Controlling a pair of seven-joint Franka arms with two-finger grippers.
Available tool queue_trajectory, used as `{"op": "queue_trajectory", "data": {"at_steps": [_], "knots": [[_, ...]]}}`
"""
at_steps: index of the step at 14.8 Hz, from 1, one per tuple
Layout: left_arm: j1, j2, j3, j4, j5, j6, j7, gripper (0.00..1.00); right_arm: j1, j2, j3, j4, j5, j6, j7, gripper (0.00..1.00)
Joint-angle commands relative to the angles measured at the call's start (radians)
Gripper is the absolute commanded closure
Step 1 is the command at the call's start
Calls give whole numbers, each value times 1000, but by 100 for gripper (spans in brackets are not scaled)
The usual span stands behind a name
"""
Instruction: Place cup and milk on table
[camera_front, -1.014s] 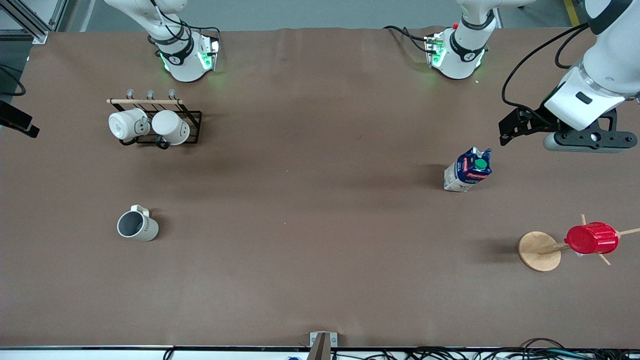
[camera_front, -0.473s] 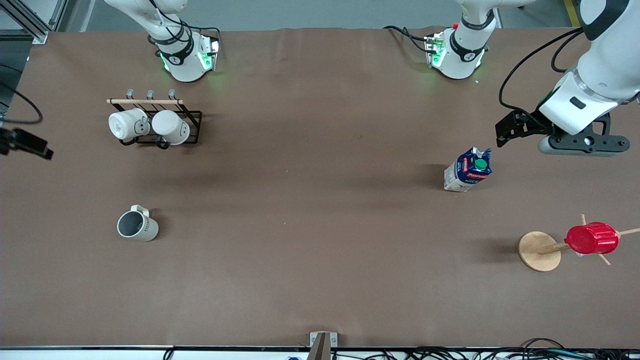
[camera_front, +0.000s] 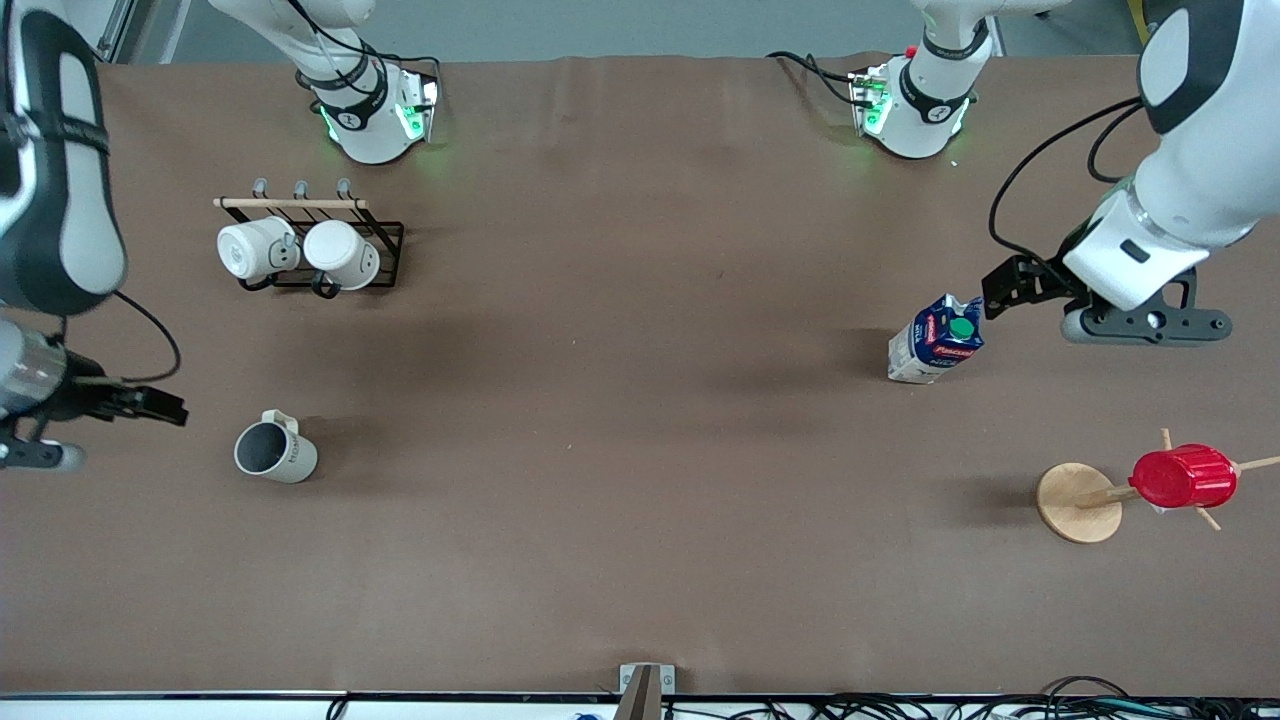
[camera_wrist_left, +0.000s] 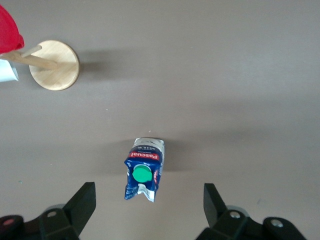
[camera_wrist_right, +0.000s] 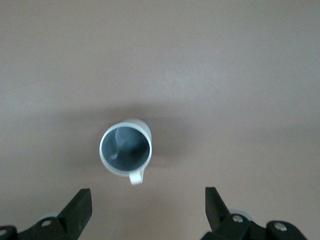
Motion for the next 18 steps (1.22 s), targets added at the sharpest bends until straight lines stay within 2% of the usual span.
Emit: {"op": "queue_trajectory", "data": {"at_steps": [1,5,8,9,10,13,14,16,18], "knots": [[18,-19,-2,-106,-5,95,-2,9,2,61,8,-35,16,104,-28,0],[28,-21,-3,-244,-3,247,18,9,-1,132,8,-118,16,285,-130,0],[27,-22,-3,-342,-2,334,18,9,-1,158,8,-144,16,313,-152,0],[28,-21,-3,-371,-2,359,20,9,-1,162,8,-142,16,314,-152,3],[28,-21,-3,-401,-2,391,20,9,-1,170,8,-142,16,317,-153,9],[28,-19,-3,-459,-2,427,58,9,-1,188,6,-148,16,337,-152,42],[32,-21,-3,-470,-2,428,63,9,-1,190,7,-148,16,337,-153,56],[35,-21,-3,-490,-2,433,69,9,-1,192,7,-148,16,337,-150,97],[35,-27,-3,-536,0,471,79,9,-1,196,6,-147,16,337,-150,100]]}}
